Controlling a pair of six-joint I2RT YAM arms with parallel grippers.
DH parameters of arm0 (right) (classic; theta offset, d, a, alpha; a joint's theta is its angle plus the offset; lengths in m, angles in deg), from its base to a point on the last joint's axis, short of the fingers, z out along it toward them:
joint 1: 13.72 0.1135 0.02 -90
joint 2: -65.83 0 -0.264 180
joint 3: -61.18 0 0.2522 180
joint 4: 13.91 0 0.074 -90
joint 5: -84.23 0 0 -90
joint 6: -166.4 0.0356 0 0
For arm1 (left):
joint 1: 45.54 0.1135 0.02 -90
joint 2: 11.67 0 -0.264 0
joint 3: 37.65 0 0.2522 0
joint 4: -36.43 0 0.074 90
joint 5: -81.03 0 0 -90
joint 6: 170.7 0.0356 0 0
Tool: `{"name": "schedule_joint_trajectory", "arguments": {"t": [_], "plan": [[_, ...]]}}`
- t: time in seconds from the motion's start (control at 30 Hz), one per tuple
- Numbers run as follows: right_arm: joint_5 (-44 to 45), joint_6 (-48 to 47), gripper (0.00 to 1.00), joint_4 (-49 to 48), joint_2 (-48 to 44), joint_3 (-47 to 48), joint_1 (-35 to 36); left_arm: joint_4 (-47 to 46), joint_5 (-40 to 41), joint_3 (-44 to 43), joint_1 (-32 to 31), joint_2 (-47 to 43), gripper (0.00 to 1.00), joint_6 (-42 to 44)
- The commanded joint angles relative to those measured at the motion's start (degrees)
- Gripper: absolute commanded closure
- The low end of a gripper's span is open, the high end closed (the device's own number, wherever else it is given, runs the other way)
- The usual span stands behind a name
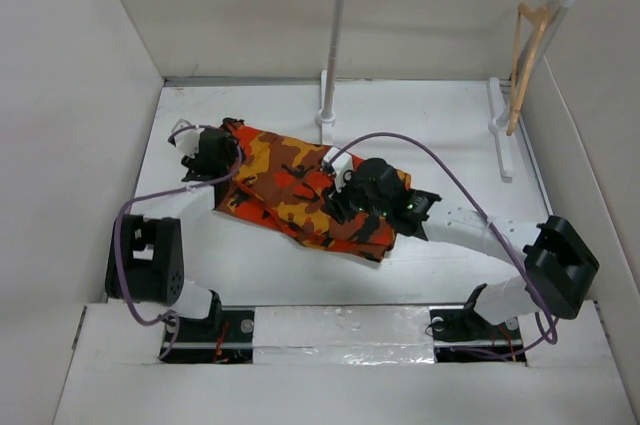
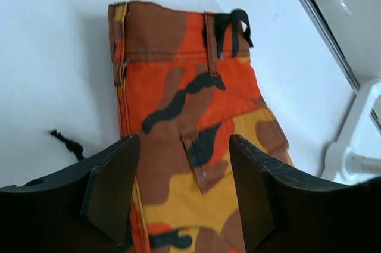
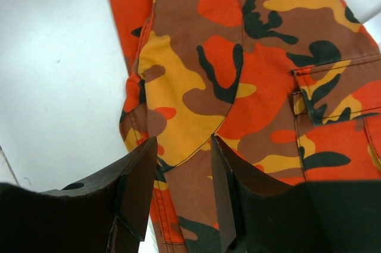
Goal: Place the trousers on the hanger
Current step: Fold the trousers at the center of the board.
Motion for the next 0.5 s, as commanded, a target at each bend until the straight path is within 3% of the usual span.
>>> {"name": "schedule_joint_trajectory", "arguments": {"t": [0.0,0.17,0.37,0.47], "plan": [[0.56,-1.56,0.52,-2.77,-1.6,-1.31,0.69,0.39,-3.82,-6.0,3.18,3.64,0.41,1.04],[1.71,-1.65,0.45,-1.98,-4.58,-3.77,0.69,1.46,-7.76,-8.03,7.58,9.53,0.43,-1.33],[2.24,-1.47,0.46,-1.98,-5.56,-5.27,0.69,1.28,-9.97,-10.57,8.12,14.19,0.47,-1.86],[2.5,-1.21,0.46,-2.15,-5.56,-5.88,0.69,2.69,-10.06,-11.98,8.12,16.39,0.54,-1.86]]}}
